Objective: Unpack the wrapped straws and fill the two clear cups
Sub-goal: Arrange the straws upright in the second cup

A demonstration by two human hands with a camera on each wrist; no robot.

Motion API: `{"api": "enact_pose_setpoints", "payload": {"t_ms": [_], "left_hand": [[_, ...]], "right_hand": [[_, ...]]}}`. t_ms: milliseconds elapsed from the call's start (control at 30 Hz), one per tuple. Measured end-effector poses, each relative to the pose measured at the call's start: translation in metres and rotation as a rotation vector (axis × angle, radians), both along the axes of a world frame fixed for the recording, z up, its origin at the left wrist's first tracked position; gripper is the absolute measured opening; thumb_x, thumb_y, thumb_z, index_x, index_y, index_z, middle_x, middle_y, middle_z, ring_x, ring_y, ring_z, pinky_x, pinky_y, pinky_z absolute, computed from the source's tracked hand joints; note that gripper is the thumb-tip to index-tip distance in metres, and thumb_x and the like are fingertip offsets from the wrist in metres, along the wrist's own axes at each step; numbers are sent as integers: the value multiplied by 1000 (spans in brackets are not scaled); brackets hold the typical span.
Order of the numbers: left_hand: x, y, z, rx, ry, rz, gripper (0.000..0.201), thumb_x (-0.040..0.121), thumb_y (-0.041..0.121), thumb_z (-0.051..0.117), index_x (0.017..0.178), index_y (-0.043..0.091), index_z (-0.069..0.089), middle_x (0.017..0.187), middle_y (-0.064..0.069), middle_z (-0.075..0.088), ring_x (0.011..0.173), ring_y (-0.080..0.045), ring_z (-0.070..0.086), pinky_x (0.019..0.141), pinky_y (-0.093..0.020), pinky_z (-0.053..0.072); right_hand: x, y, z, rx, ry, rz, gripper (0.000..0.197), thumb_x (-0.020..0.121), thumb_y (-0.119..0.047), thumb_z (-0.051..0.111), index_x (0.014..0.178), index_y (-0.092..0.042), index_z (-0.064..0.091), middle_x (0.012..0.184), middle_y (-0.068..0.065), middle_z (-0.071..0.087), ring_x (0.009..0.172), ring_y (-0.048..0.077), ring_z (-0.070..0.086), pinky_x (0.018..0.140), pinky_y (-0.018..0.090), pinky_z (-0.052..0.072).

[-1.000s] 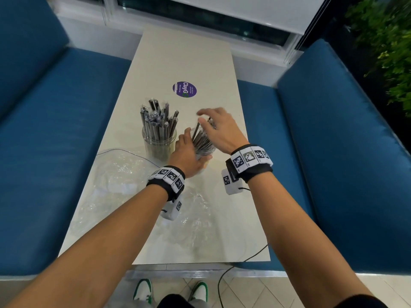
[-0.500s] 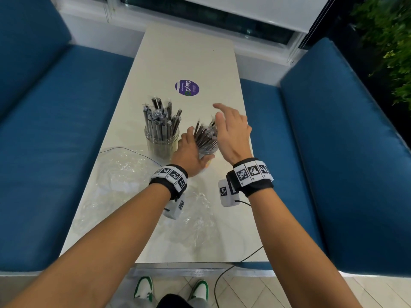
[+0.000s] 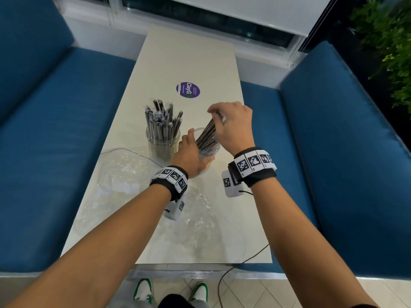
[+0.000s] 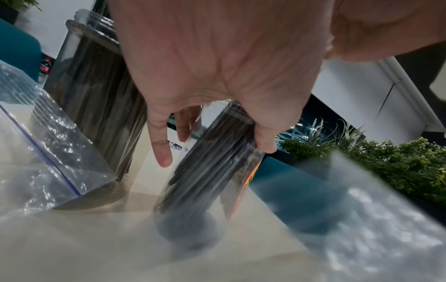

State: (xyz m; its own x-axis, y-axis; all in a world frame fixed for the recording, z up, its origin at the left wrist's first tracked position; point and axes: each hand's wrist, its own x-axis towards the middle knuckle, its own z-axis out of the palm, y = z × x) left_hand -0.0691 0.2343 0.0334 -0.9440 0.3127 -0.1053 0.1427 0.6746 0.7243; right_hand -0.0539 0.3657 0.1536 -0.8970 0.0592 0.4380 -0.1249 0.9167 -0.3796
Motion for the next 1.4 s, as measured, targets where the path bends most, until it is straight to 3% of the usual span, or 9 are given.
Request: {"api": "enact_pose_setpoints", "payload": {"t_ms": [167, 333, 467, 600, 800, 900, 1033, 1200, 1400], "left_hand": [[1, 0, 0, -2, 3, -12, 117, 89, 52, 77, 166, 3, 3, 159, -22, 30, 149, -41, 35, 115, -55, 42], [0, -1, -1, 0, -14, -33, 115, 90, 49, 76, 166, 7, 0, 162, -21, 26, 151, -40, 33, 117, -55, 42], [-1, 0, 0, 3, -27, -30, 116, 90, 46, 75, 166, 7, -3, 162, -21, 24, 153, -39, 31, 119, -55, 39], [-2, 0, -1, -15, -23, -20, 116, 90, 46, 76, 166, 5, -2, 163, -22, 25, 153, -40, 31, 119, -55, 38], [-9, -1, -7, -124, -63, -63, 106, 85, 66, 55, 169, 16, 13, 175, -12, 2, 162, -34, 13, 126, -51, 28], [-7, 0, -4, -68, -72, -39, 111, 88, 58, 67, 168, 14, 3, 168, -15, 17, 156, -32, 26, 122, -52, 36], [-3, 1, 0, -3, -46, -4, 118, 87, 48, 78, 166, 12, -1, 156, -17, 31, 148, -36, 35, 115, -55, 42], [0, -2, -3, 9, -12, -12, 114, 87, 49, 78, 165, 7, 7, 155, -21, 34, 144, -42, 41, 108, -55, 45], [1, -4, -5, 17, 14, -24, 114, 88, 52, 77, 165, 6, 7, 154, -23, 34, 143, -44, 41, 110, -56, 44]], "right_hand": [[11, 2, -7, -20, -253, 33, 35, 106, -32, 42, 119, -26, 73, 146, -7, 60, 146, 18, 39, 127, 61, 5], [26, 4, 0, -22, -325, 21, 62, 83, -59, 66, 142, -46, 49, 155, 0, 40, 143, 31, 32, 116, 55, 28], [21, -1, -11, -41, -411, 49, 45, 87, -33, 77, 129, -31, 62, 139, 10, 45, 125, 35, 46, 109, 48, 47], [19, -9, -12, -300, -215, -87, 29, 88, -17, 80, 117, -17, 72, 124, 14, 54, 106, 22, 55, 97, 20, 41], [37, -23, -16, -101, -294, -82, 70, 78, -55, 83, 140, -43, 53, 147, 7, 40, 130, 32, 37, 106, 44, 39], [34, -20, -6, -17, -167, -150, 67, 79, -73, 70, 139, -50, 52, 153, 1, 38, 136, 30, 32, 107, 45, 29], [17, -19, -3, 14, -144, -1, 40, 94, -59, 60, 130, -41, 65, 151, -1, 49, 142, 24, 39, 108, 41, 27], [-9, -15, 0, 43, -288, 52, 16, 97, -22, 67, 101, -12, 79, 107, 7, 75, 102, 27, 66, 96, 38, 51], [-10, -5, 9, 65, -243, -83, 18, 99, -22, 63, 100, -16, 80, 106, 2, 76, 104, 25, 64, 97, 39, 46]]}}
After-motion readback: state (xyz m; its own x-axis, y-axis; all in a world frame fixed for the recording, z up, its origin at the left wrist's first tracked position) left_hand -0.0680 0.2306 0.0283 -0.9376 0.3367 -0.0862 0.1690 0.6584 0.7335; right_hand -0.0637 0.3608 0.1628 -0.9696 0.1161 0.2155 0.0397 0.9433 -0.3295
